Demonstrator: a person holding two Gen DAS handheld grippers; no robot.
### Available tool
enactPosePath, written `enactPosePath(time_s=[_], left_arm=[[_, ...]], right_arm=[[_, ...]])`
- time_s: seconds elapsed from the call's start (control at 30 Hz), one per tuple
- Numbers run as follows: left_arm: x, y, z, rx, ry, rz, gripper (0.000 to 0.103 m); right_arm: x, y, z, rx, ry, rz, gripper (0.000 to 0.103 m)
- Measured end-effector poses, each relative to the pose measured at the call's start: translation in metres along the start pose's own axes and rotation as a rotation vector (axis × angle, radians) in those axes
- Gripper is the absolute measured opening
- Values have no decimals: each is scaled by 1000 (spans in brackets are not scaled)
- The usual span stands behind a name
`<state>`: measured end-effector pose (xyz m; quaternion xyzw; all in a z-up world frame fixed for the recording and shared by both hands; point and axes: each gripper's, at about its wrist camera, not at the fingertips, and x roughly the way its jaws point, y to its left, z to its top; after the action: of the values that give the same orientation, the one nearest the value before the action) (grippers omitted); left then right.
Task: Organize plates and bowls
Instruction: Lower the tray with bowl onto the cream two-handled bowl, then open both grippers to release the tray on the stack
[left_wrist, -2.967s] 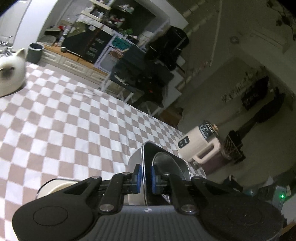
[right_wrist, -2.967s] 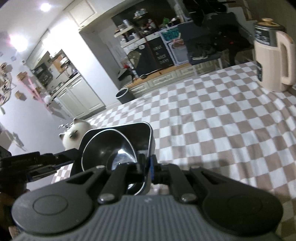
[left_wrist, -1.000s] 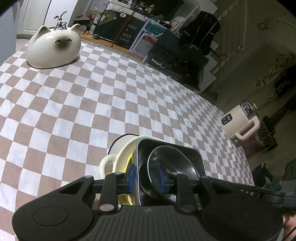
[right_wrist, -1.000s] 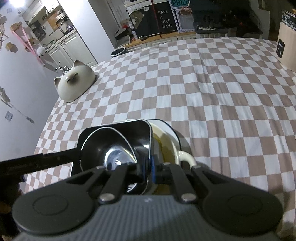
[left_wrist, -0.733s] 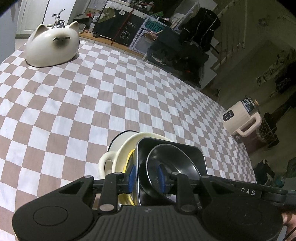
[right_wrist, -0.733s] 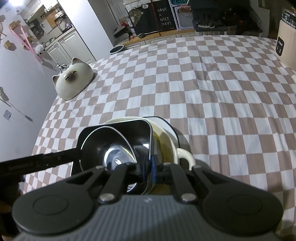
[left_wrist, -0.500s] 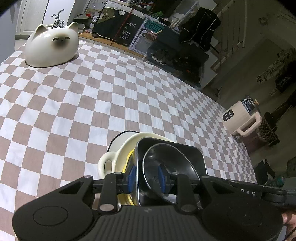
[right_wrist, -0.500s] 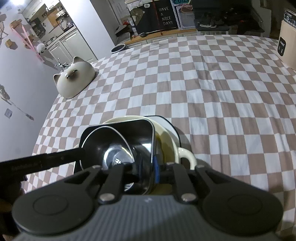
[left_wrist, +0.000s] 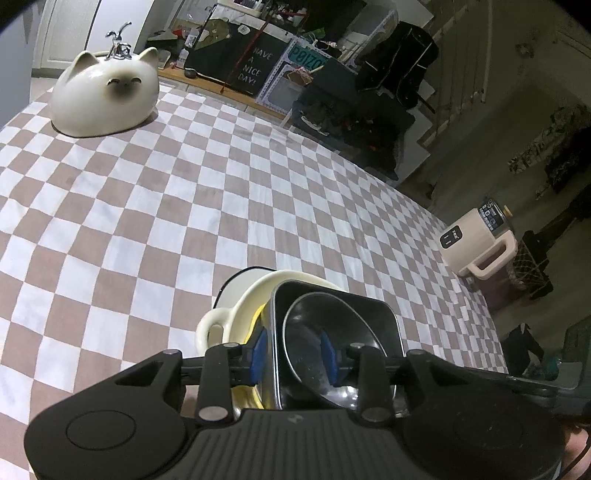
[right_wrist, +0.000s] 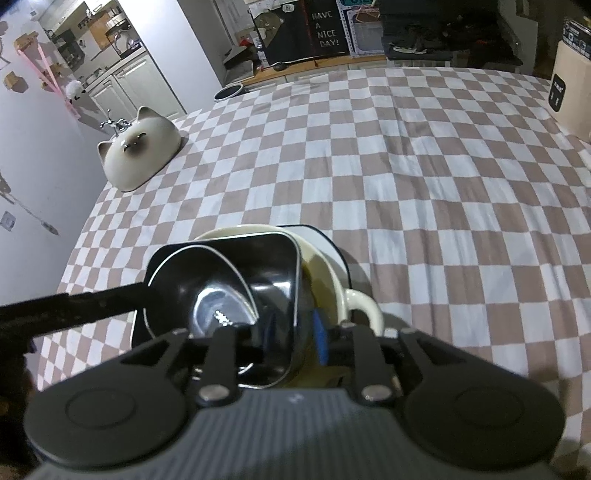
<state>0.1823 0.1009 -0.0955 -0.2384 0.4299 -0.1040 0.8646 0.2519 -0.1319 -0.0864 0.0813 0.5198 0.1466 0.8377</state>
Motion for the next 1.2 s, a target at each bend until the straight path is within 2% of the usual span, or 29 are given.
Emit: enactPosePath(time_s=[0.13, 0.33, 0.47, 0.63, 0.7, 0.8, 0.9, 1.1, 1.2], left_arm=[[0, 1, 0, 2, 1, 22, 35], [-1, 0, 1, 17, -2, 54, 48], [-4, -2, 1, 33, -10, 72, 60], [-10, -9, 2, 65, -26, 85, 74], [-14, -13, 1, 80, -41, 89, 83], [-22, -18, -1, 101, -70, 107, 95], [-34, -23, -2, 116, -114, 120, 102], [-60, -38, -7, 134, -178, 152, 103], [-76, -48, -12, 164, -218, 141, 103]], right_arm=[[-2, -3, -1, 6, -5, -7, 39], [-5, -3, -2, 13, -13, -16, 45], [-8, -3, -3, 15, -29, -36, 56], [-17, -3, -2, 10, -63, -63, 63], [-22, -2, -3, 9, -83, -69, 70], [-32, -2, -5, 3, -116, -83, 73], [-46, -1, -10, -7, -164, -107, 82], [-82, 2, -21, -24, -289, -114, 94], [-99, 2, -28, -16, -342, -111, 96]])
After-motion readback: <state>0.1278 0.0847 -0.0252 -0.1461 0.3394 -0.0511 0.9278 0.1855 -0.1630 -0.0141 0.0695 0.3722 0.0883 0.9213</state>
